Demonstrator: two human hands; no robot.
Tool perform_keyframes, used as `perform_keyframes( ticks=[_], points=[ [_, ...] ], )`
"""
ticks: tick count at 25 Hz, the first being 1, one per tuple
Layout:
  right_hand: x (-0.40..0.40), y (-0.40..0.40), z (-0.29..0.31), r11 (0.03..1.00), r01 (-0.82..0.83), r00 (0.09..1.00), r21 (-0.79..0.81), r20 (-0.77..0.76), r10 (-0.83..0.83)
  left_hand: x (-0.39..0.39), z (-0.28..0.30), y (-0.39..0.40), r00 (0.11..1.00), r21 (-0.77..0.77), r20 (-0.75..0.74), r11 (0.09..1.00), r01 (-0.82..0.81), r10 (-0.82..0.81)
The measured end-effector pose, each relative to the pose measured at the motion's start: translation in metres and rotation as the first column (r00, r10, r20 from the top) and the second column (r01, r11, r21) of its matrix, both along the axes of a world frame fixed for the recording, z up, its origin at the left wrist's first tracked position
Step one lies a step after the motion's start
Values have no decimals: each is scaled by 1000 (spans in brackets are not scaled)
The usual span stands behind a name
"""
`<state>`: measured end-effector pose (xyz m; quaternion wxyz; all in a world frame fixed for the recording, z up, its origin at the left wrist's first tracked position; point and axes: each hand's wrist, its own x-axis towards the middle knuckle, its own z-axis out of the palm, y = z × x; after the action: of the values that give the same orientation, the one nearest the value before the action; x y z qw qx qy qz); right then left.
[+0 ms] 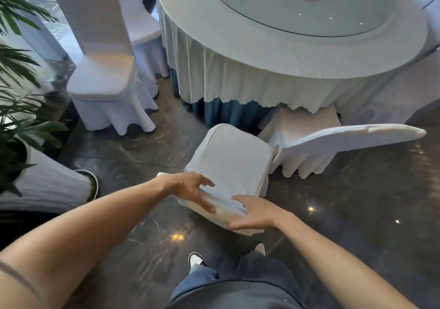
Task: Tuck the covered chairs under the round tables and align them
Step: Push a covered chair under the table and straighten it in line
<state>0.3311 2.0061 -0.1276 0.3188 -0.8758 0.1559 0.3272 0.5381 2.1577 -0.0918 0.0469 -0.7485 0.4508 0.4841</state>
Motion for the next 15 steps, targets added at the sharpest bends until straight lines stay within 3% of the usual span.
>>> perform_keyframes(
  ticks=[4, 8, 15],
  points=[
    [-5, 18, -15, 974, -123, 991, -191, 26, 131, 8, -8, -4, 991, 66, -90, 993, 101, -95],
    [-5, 30, -19, 976, 42, 997, -212, 76, -27, 16, -12, 2, 923, -15, 58, 925, 381, -379],
    [18, -6, -14, 948, 160, 980, -276, 162, -118, 24, -13, -18, 905, -275, 316, 886, 373, -283]
  ],
)
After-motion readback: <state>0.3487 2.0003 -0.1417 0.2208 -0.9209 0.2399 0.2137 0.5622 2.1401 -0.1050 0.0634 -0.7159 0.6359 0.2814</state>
